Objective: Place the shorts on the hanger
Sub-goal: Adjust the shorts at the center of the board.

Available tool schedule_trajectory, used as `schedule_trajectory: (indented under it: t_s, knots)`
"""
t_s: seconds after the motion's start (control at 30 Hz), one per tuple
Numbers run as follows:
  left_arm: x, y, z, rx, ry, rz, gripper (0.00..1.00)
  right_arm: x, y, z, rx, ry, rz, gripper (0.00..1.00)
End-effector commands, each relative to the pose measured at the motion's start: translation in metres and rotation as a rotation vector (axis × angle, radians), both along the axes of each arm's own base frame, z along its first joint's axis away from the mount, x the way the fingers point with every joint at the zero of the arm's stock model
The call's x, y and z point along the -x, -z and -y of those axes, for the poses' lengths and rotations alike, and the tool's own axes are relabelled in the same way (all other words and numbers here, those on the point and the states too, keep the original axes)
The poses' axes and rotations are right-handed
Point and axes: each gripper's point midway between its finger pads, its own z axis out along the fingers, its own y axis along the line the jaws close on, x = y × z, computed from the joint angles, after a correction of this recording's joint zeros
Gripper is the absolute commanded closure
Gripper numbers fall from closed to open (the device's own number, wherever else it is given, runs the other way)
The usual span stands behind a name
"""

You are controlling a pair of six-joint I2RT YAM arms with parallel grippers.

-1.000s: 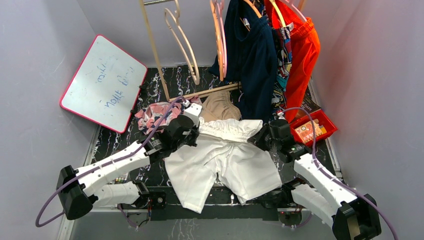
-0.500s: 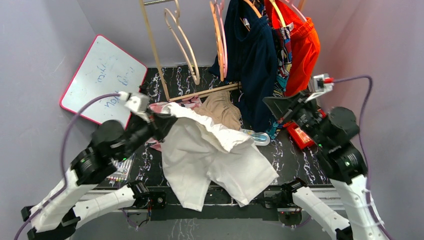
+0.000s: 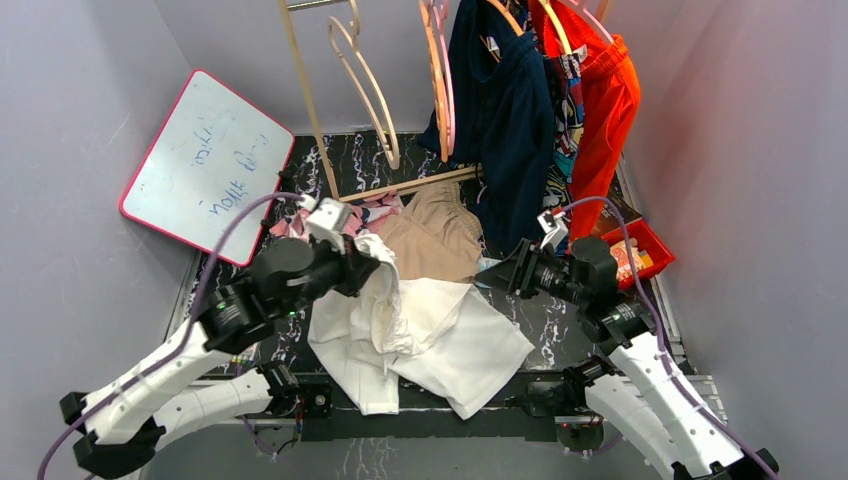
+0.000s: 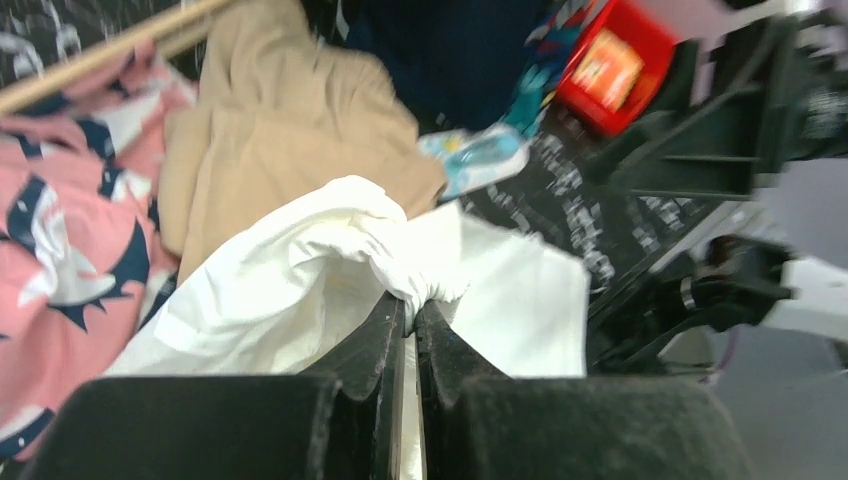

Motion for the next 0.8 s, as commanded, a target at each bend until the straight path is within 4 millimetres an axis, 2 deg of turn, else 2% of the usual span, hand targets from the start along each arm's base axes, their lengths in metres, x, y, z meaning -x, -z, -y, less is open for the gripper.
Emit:
schedule_trajectory:
  t_s: [0.0, 0.1, 0.2, 0.4, 0.5, 0.6, 0.77]
  knots:
    - [-0.017, 0.029, 0.013, -0.054, -0.054, -0.063, 1.00, 0.014, -0.013, -0.014, -0.080, -0.092, 0.051, 0.43]
    - [-0.028, 0.032, 0.018, -0.077, -0.086, -0.061, 1.00, 0.015, 0.006, -0.022, 0.001, -0.108, 0.043, 0.40]
    - [-0.041, 0.032, 0.023, -0.101, -0.115, -0.043, 1.00, 0.014, 0.022, -0.039, 0.114, -0.097, 0.051, 0.36]
    - [-0.064, 0.044, 0.024, -0.189, -0.213, -0.044, 1.00, 0.038, 0.043, -0.098, 0.302, -0.140, 0.130, 0.35]
    - [-0.070, 0.049, 0.016, -0.209, -0.273, -0.042, 1.00, 0.053, 0.050, -0.126, 0.309, -0.179, 0.140, 0.35]
    - [-0.072, 0.050, 0.009, -0.215, -0.306, -0.033, 1.00, 0.059, 0.054, -0.147, 0.299, -0.158, 0.128, 0.33]
    - [-0.070, 0.050, 0.002, -0.218, -0.322, -0.027, 1.00, 0.053, 0.052, -0.171, 0.262, -0.088, 0.114, 0.31]
